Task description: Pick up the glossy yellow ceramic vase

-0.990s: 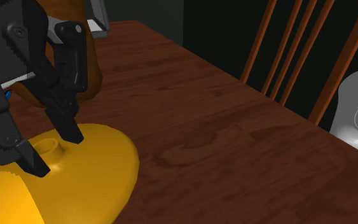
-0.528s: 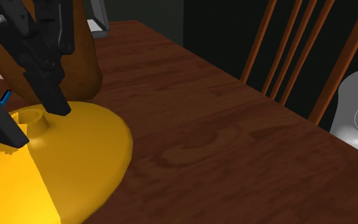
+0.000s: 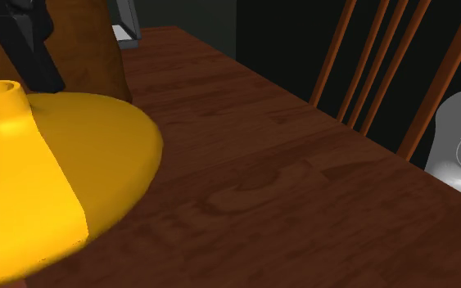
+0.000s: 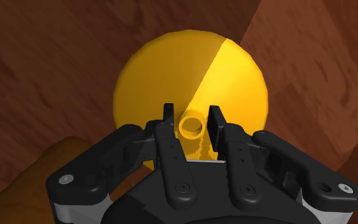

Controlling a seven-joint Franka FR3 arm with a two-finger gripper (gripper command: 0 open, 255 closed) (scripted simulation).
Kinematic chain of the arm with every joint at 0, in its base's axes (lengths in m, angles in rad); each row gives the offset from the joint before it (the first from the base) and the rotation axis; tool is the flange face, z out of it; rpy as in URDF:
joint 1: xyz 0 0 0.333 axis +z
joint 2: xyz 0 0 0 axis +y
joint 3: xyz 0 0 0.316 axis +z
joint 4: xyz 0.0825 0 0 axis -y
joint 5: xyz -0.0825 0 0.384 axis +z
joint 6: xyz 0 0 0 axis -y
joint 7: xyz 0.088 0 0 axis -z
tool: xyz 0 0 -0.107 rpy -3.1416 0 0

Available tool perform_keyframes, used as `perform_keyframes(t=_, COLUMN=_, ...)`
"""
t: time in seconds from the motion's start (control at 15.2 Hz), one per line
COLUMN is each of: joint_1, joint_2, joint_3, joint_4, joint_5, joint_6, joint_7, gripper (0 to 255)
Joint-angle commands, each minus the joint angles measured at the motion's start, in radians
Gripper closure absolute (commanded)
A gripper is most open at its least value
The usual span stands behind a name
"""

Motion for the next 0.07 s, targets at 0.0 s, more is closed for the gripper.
perform_keyframes(t=0.0, joint_1=0.001, joint_2=0.005, joint_3=0.002, joint_4=0.013, joint_5=-0.002, joint_6=-0.009, joint_7=0.003, gripper=255)
